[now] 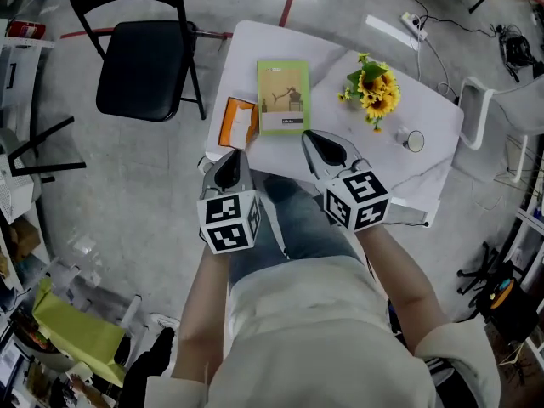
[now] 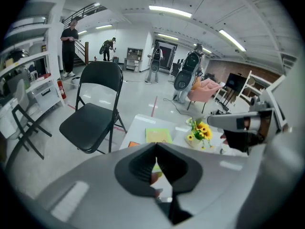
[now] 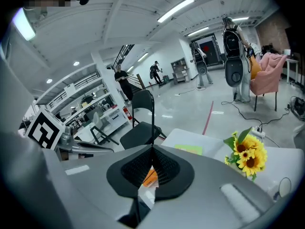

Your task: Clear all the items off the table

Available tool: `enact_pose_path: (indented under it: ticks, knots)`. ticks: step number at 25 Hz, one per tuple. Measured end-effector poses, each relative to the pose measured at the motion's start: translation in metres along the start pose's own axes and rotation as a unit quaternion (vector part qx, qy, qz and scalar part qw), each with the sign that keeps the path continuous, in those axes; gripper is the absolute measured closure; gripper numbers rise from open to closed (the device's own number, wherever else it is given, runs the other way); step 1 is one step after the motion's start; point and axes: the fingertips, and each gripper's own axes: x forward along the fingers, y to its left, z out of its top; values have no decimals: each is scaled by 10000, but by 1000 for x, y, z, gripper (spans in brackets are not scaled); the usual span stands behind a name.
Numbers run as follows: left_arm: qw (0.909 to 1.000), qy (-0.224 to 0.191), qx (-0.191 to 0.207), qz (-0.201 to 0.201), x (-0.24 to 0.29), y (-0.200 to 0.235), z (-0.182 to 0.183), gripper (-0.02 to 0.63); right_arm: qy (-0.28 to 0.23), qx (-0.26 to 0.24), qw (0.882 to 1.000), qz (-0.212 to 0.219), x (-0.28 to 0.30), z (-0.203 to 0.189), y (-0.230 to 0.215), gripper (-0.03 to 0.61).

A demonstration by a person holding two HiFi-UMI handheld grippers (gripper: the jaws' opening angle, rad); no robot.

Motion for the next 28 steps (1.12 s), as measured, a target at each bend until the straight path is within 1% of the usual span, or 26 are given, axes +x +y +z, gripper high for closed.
enact_pose_path:
  ticks: [6, 9, 11, 17, 18, 20, 23, 26, 28]
  knots:
    - [9999, 153, -38, -12, 22, 20, -17, 604, 19, 199, 9997, -130, 25, -13, -4, 580]
    - [9997, 223, 54, -55, 34, 26, -24, 600, 30, 241, 9996, -171, 36, -19, -5, 581]
    - [9995, 278, 125, -102, 43, 27, -30, 559, 22, 280, 9994, -194, 42, -24, -5, 580]
    - [9983, 515, 212, -155, 70, 32, -55, 470, 40, 456, 9984, -320, 55, -49, -12, 580]
    - [9980, 556, 240, -173, 76, 33, -58, 462, 48, 490, 9982, -356, 58, -53, -15, 581]
    - [9973, 628, 328, -179, 86, 34, -64, 427, 59, 539, 9976, -419, 63, -63, -21, 581]
    - [9964, 694, 471, -116, 102, 39, -72, 360, 85, 604, 9969, -495, 70, -77, -29, 581]
    - [9959, 753, 511, -9, 118, 47, -80, 318, 107, 662, 9962, -552, 75, -91, -35, 581]
    - [9948, 862, 537, 12, 130, 53, -88, 283, 111, 693, 9958, -581, 79, -99, -39, 581]
